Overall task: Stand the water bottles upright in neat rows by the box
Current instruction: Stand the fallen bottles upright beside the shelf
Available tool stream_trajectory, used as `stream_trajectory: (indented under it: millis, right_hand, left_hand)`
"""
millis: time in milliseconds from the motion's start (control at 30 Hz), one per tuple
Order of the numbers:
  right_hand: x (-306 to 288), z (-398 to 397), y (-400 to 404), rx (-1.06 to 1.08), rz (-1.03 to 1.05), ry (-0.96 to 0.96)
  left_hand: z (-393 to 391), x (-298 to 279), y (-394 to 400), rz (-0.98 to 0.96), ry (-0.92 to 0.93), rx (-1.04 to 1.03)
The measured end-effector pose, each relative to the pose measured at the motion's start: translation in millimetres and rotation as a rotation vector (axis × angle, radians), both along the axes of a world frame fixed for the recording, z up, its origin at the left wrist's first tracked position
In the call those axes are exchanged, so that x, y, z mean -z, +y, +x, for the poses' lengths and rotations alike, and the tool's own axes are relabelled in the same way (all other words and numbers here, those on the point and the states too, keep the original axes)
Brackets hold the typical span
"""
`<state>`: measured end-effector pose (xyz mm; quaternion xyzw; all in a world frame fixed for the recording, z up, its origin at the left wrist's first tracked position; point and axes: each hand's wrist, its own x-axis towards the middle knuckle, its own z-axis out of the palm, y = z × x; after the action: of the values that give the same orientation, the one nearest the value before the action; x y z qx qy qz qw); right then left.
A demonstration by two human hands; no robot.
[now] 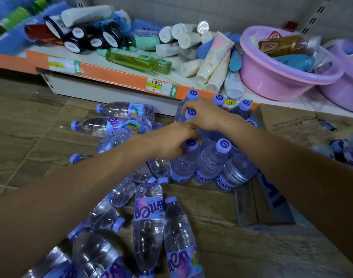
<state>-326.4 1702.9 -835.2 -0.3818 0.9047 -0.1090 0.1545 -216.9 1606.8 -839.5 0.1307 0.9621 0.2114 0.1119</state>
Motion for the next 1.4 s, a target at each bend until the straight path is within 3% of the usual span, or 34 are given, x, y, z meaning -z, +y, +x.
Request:
stream_trajectory:
  millis: [133, 333, 633, 967, 1167, 1233, 1300, 1367, 1400]
  right_hand:
    - [1, 0, 1, 0.003, -0.014, 0.008]
    - [5, 5, 3, 0.055, -0.080, 0.034]
    - [2, 3, 6, 0.035, -0.037, 0.065]
    - [8, 1, 3, 0.101, -0.065, 0.014]
    - [2, 6, 6, 0.091, -0.081, -0.028]
    - [-9, 10, 8, 0.100, -0.160, 0.081]
    - [-23, 24, 5, 0.082, -0.321, 0.247]
    - [-36, 51, -5, -0.016, -0.449, 0.245]
    - [-37, 70, -13, -0.089, -0.475, 0.173]
  left_hand:
    - [8, -5, -2, 0.014, -0.015, 0.037]
    - [18, 6, 19, -0.065, -0.016, -0.199]
    - [22, 9, 10, -0.039, 0.121, -0.076]
    - [16, 11, 17, -0.094, 0.141, -0.045]
    - [14, 16, 5, 0.102, 0.066, -0.056]
    - [21, 12, -23, 0.231, 0.029, -0.133]
    - [29, 9, -59, 0.275, 0.111, -0.325]
    - [44, 21, -96, 0.054, 0.123, -0.557]
    - [54, 26, -109, -0.110, 0.029, -0.641]
